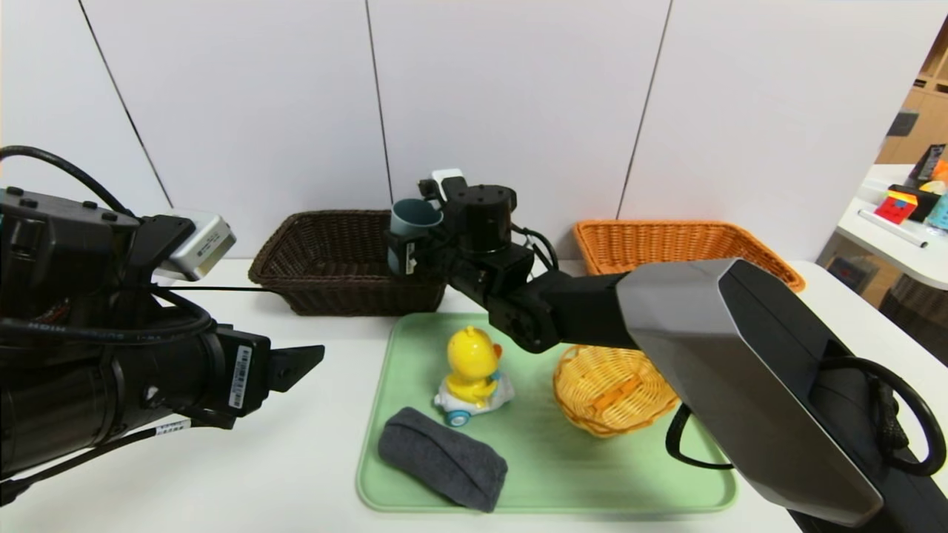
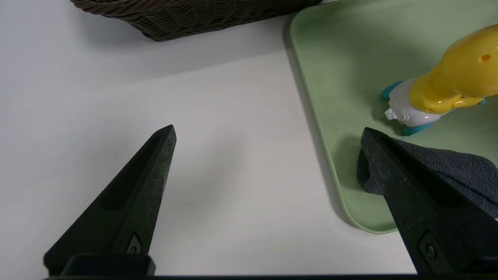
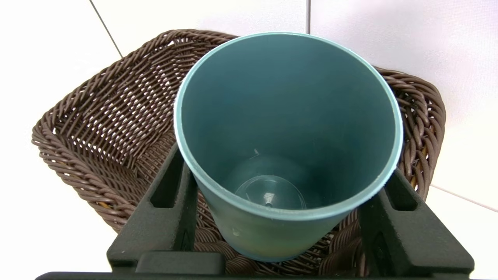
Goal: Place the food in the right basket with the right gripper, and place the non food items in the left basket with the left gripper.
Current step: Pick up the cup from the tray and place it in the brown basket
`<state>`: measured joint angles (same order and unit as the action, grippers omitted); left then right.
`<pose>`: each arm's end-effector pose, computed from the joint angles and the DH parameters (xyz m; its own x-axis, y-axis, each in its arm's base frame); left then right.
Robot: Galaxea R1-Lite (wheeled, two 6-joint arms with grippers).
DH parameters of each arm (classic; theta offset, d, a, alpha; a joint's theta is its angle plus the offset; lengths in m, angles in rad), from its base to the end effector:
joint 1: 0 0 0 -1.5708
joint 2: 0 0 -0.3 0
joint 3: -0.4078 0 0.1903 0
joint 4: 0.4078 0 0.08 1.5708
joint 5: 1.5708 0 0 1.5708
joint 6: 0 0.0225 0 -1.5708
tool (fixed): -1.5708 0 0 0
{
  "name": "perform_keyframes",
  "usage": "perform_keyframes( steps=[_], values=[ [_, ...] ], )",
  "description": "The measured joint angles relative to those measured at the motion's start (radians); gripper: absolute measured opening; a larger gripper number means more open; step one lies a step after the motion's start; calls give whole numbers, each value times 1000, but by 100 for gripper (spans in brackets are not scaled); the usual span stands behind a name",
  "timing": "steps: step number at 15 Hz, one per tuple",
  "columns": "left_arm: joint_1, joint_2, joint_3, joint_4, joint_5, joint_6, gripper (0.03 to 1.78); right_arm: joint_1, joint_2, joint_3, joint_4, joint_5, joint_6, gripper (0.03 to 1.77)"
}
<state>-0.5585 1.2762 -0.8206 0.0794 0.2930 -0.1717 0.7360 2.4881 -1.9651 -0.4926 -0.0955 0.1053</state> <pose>0.1649 -0.0953 0.2262 0.8515 -0.1915 -0.4881 0.2184 0.9759 -0.0019 0.3939 0.3539 0.1574 0.8015 0.5973 -0.0303 -0.5920 0.7995 0.1022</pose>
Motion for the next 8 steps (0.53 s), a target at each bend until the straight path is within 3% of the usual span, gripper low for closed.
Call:
perform_keyframes(
  steps=[8],
  values=[
    [0, 2, -2, 0, 0, 3, 169, -3, 0, 0, -2, -3, 1, 152]
  ],
)
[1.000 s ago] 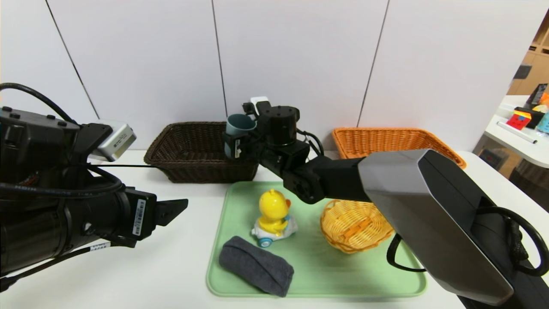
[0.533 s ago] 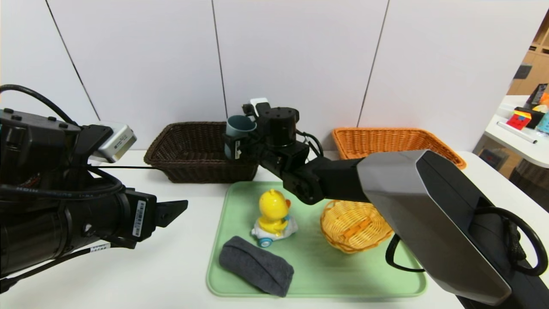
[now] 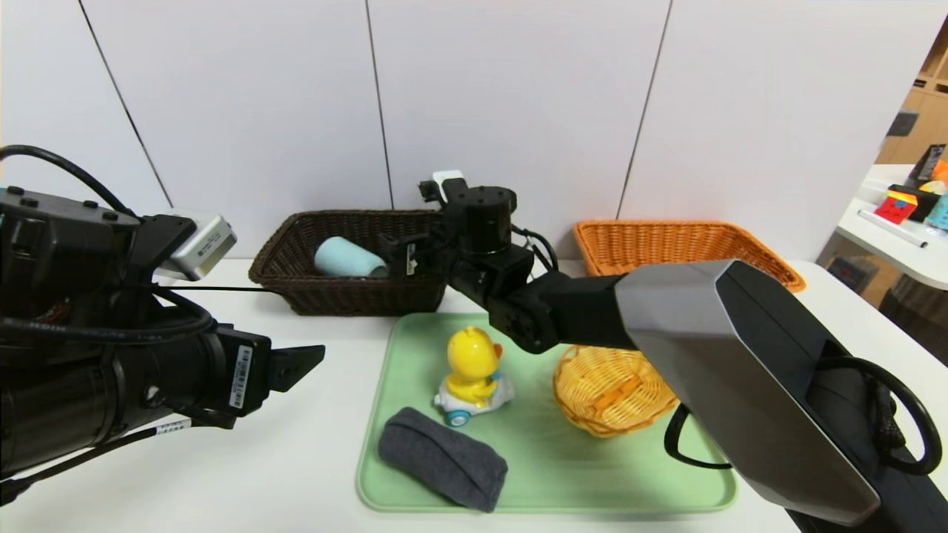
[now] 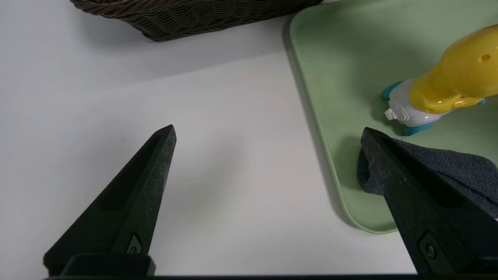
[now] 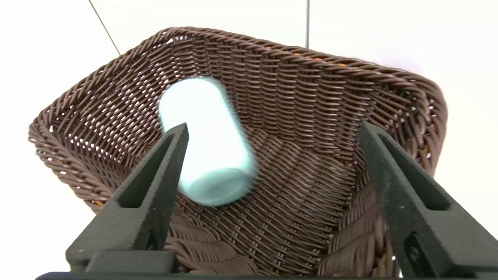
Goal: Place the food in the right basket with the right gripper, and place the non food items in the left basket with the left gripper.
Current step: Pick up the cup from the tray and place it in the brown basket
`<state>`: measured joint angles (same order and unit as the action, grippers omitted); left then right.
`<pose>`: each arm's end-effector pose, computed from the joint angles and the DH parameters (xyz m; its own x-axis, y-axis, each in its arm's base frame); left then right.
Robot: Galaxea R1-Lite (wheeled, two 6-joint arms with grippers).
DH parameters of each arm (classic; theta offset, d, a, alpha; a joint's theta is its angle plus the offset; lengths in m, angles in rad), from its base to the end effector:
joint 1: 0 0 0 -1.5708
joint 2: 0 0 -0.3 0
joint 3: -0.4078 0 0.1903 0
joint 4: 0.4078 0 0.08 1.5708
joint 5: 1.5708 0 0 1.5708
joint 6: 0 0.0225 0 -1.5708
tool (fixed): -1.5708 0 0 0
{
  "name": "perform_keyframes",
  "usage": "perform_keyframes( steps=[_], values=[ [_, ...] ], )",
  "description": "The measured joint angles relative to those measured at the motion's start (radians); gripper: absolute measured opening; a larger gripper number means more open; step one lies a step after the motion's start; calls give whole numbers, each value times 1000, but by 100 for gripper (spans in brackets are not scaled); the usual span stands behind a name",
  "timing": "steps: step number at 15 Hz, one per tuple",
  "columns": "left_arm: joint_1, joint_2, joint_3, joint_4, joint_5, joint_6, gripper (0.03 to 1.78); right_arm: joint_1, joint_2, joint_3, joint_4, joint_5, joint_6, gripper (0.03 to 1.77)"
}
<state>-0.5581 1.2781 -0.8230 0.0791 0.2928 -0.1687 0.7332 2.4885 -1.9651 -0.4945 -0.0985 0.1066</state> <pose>0.1654 -0.0956 0.2265 0.8519 -0.1916 -0.4875 0.2196 0.9756 0.0004 0.3950 0.3528 0.1574 0.8049 0.5927 -0.0288 -0.5873 0.8027 0.1035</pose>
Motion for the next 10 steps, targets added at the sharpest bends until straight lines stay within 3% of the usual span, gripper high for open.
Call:
perform_keyframes(
  steps=[7, 10],
  values=[
    [0, -17, -17, 7, -3, 15, 169, 5, -153, 3, 21, -37, -10, 164],
    [2, -38, -25, 4, 0, 54, 169, -8, -276, 11, 87, -53, -29, 166]
  ],
)
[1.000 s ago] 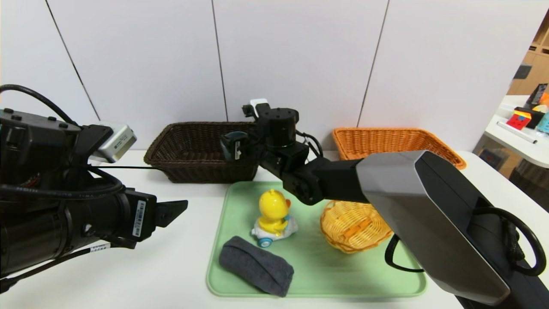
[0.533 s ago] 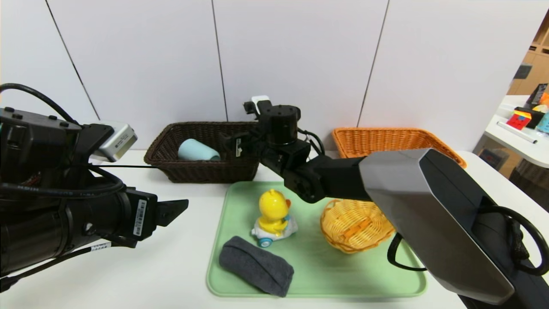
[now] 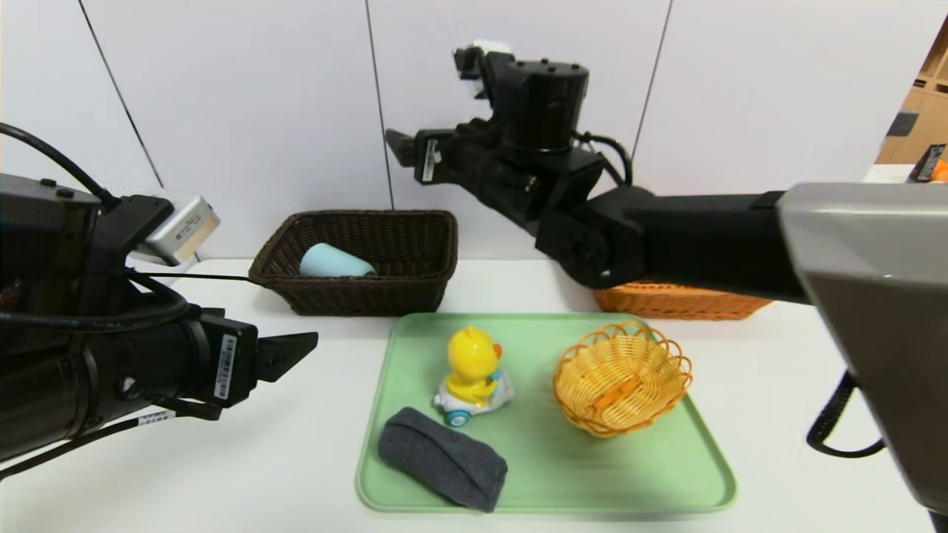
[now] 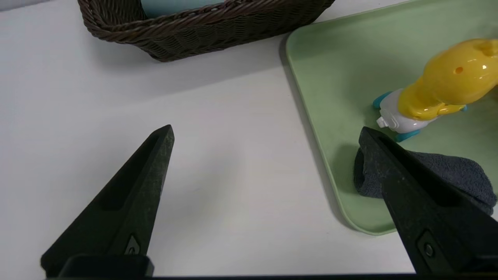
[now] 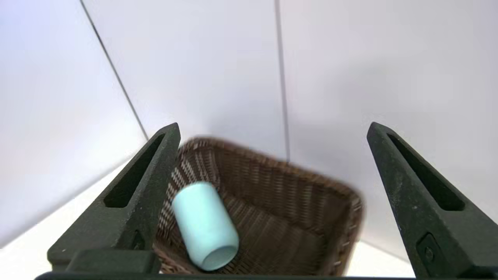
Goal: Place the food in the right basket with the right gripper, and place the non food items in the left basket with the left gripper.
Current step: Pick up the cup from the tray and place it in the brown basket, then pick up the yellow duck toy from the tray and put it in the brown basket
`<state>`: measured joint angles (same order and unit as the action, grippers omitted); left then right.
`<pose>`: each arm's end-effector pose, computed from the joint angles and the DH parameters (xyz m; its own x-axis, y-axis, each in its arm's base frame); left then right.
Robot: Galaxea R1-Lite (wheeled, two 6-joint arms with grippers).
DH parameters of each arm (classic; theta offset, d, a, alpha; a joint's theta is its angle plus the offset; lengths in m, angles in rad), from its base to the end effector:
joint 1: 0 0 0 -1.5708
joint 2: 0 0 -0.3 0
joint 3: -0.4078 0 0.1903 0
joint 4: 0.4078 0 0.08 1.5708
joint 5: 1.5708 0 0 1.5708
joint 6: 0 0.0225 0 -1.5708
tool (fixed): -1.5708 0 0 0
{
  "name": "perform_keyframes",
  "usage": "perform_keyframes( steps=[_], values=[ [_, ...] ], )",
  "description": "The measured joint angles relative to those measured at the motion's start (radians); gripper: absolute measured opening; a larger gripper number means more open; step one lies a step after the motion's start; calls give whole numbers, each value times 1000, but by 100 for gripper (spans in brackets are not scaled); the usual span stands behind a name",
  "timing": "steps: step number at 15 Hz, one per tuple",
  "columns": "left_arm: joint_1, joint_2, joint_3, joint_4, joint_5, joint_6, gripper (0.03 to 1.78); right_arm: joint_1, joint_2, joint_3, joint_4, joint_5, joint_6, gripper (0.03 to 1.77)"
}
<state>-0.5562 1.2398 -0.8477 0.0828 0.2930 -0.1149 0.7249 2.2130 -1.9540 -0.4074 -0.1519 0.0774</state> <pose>0.1589 -0.0911 0.2403 0.8756 -0.2042 -0.4378 0.2409 0.9701 0.0292 0.3533 0.3084 0.2836 0.8321 0.5350 0.1462 -0.5503 0.8291 0.0988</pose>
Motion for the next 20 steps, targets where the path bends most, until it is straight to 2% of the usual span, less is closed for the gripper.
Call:
perform_keyframes(
  steps=[2, 4, 6, 8, 10, 12, 15, 18, 20],
  values=[
    [10, -15, -1, -4, 5, 60, 169, -25, -63, 3, 51, -31, -51, 167],
    [14, -29, -1, -8, 8, 79, 169, -42, -111, 7, 64, -33, -52, 168],
    [14, -40, -4, -37, -20, 95, 169, -62, -153, 14, 67, -27, -53, 169],
    [15, -48, -1, -43, -87, 98, 169, -89, -195, 35, 71, -22, -53, 169],
    [15, -50, 22, -53, -192, 97, 169, -115, -242, 51, 80, -18, -53, 169],
    [15, -34, 43, -85, -278, 117, 169, -147, -300, 68, 144, -2, -54, 169],
    [16, 20, 52, -156, -377, 167, 169, -200, -395, 88, 380, 10, -58, 169],
    [17, 93, 56, -213, -460, 207, 169, -254, -479, 81, 730, 10, -52, 169],
    [17, 136, 79, -262, -550, 222, 169, -302, -534, 91, 934, 12, -34, 169]
  ],
)
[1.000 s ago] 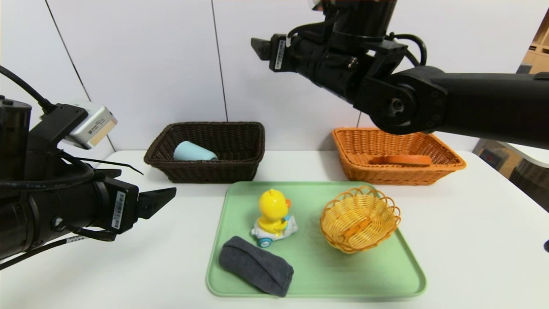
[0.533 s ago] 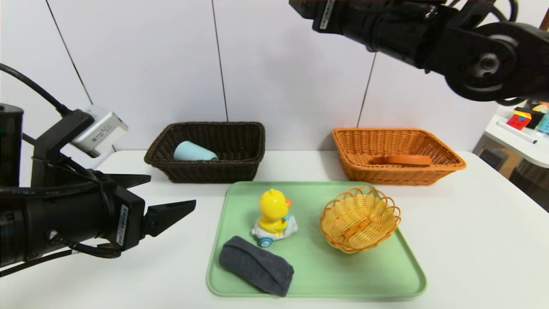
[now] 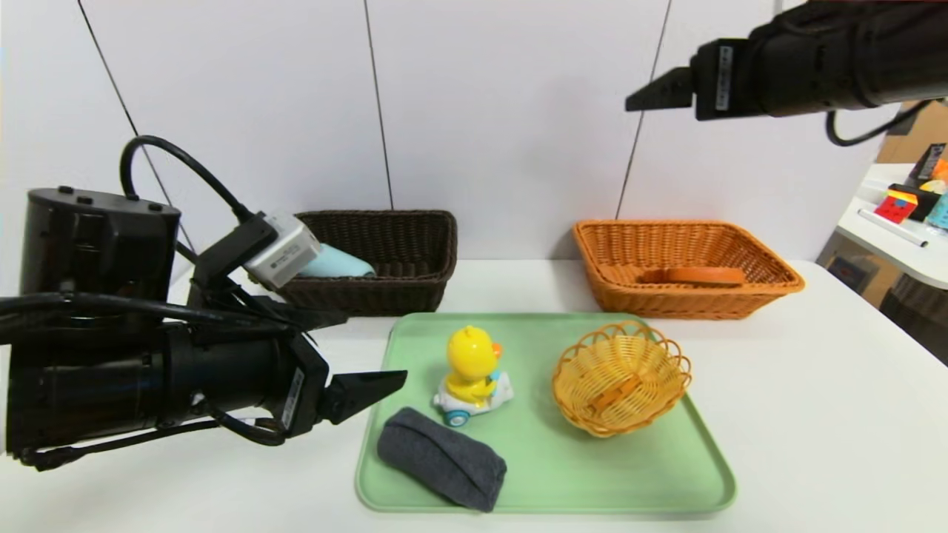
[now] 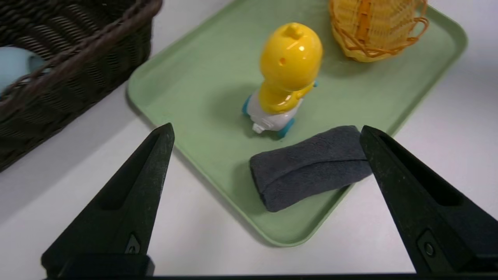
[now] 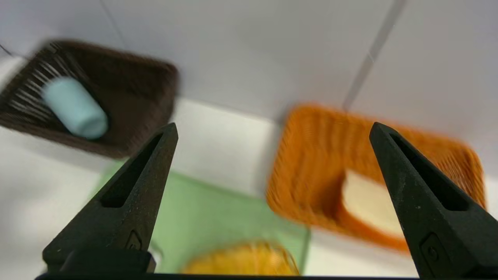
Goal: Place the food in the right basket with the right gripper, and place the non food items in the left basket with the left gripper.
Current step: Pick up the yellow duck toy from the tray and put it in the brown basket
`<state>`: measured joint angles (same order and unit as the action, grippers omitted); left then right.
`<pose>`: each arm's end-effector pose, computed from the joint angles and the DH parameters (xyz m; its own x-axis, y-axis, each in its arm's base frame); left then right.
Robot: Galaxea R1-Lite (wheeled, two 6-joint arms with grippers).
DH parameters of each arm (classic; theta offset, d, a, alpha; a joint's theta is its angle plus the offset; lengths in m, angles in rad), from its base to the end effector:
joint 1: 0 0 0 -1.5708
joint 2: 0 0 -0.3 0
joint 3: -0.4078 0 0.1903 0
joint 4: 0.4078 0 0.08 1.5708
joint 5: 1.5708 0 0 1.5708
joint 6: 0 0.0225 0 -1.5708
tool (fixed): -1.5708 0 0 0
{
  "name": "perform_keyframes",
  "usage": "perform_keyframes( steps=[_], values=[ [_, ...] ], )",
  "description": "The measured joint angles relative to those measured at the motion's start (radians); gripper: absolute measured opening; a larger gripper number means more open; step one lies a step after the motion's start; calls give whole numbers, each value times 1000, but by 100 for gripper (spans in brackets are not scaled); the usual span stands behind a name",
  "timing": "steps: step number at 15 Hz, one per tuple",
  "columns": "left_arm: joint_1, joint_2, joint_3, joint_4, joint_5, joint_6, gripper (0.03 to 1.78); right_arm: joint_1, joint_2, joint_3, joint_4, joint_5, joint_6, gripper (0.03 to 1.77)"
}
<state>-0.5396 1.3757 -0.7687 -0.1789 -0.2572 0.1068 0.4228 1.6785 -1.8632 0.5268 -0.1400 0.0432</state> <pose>0.1866 -0.1184 0.2144 0.6241 -0.6703 -0.4015 0.7294 0.6840 -0.0080 0.2625 0.1147 0.3702 0.9080 0.2555 -0.3322 -0.2729 0.9620 -0.0061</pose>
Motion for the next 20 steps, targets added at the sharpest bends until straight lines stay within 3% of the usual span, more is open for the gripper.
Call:
perform_keyframes(
  steps=[2, 5, 11, 16, 20],
  values=[
    [2, 37, 46, -76, -77, 23, 169, -24, -37, 11, 60, 3, 10, 169],
    [7, 108, 98, -212, -126, 50, 169, -33, -83, 35, 62, 0, 15, 169],
    [5, 270, 131, -441, -132, 66, 169, -47, -166, 76, 62, 3, 42, 169],
    [3, 376, 124, -523, -133, 78, 169, -74, -206, 104, 59, 30, 48, 169],
    [-26, 419, 104, -522, -137, 74, 169, -105, -220, 121, 57, 51, 49, 169]
  ],
)
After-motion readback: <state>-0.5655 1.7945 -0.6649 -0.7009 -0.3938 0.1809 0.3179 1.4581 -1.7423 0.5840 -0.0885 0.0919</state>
